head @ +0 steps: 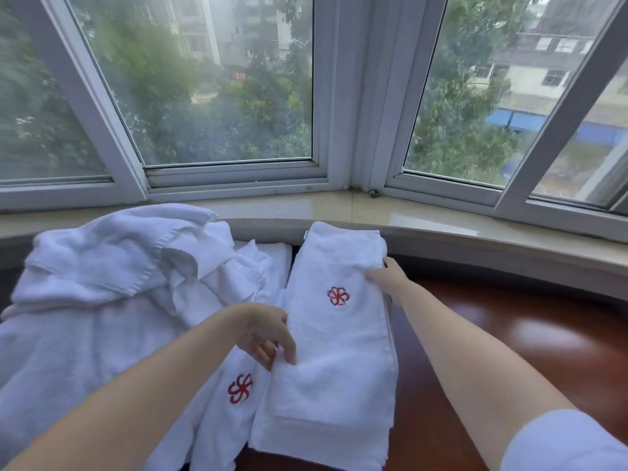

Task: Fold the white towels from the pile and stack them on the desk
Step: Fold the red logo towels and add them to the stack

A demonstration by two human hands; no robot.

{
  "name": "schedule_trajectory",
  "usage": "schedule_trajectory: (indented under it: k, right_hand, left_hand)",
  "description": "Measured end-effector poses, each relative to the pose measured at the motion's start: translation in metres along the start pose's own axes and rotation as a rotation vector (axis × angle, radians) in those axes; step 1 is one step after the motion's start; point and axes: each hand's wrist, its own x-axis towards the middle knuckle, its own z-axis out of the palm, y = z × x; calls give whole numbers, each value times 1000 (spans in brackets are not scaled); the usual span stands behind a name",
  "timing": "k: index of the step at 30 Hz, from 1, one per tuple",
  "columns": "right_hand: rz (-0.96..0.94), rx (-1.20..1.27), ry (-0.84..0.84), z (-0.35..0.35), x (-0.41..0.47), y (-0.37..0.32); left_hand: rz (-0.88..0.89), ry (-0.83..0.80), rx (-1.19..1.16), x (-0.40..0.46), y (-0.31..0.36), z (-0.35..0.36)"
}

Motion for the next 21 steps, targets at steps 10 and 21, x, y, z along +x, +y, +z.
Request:
schedule_trajectory:
  k: [10, 21]
  right_hand:
    - [-115, 53, 18, 2, -4, 21]
    - [-69, -79, 292, 24, -81, 67]
  left_hand:
    - [369, 553, -316, 63, 17, 1]
    - [261, 769, -164, 69, -13, 25]
